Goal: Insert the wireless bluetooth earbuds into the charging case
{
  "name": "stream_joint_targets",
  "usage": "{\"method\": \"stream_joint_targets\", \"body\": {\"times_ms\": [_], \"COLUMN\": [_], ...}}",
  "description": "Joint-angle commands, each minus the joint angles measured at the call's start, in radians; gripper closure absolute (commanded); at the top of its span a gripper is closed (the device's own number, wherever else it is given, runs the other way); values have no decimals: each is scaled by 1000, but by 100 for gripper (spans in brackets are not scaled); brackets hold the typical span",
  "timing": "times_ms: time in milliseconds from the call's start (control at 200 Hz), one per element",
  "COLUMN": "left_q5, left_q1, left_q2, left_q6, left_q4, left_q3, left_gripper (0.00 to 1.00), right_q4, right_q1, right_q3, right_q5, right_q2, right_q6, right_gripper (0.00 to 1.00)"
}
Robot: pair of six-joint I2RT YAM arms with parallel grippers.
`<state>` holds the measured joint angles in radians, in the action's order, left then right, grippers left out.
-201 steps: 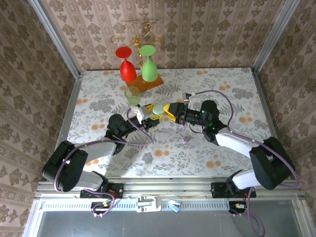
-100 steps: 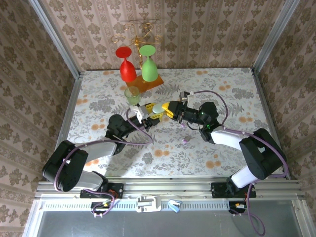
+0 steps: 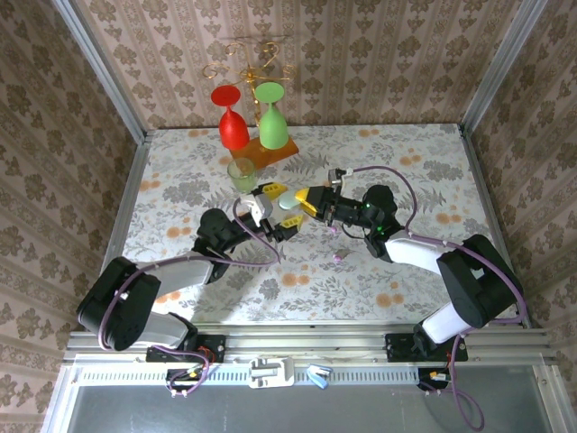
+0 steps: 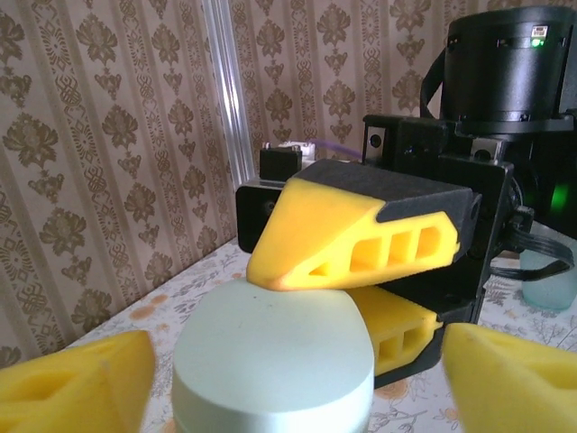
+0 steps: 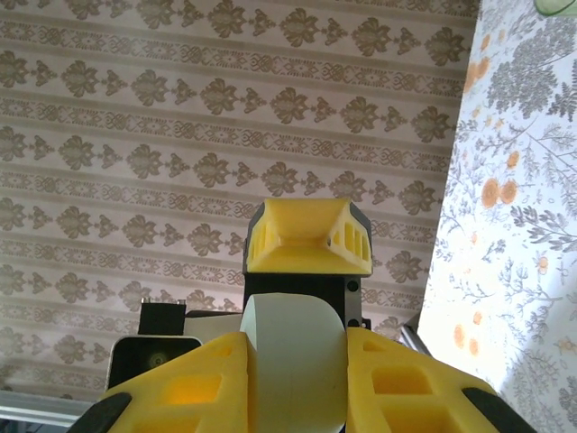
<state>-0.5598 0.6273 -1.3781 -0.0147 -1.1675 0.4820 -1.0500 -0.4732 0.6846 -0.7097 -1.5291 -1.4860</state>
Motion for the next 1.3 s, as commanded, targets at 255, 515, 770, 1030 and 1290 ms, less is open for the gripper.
{"method": "stream_joint_targets", "body": {"times_ms": [255, 515, 770, 1030, 1290], "left_q5": [69, 113, 111, 210, 402], "left_q1": [-7, -32, -100, -160, -223], "left_q2": [77, 72, 98, 137, 195], "left_q6": [69, 53, -16, -90, -130], "left_q4": [130, 172, 235, 325, 623], "left_q3": [-61, -88, -101, -114, -71], "left_gripper": [0, 0, 0, 0, 0], "right_q4": [405, 574, 605, 628, 734], "right_q1": [91, 181, 233, 260, 272], "right_q3": [55, 188, 382, 450, 380], "right_q5": [233, 482, 489, 503, 605], "right_q2": [25, -193, -454, -564, -417], "right_q6": [346, 499, 433, 391, 542], "right_gripper": [86, 90, 89, 81, 34]}}
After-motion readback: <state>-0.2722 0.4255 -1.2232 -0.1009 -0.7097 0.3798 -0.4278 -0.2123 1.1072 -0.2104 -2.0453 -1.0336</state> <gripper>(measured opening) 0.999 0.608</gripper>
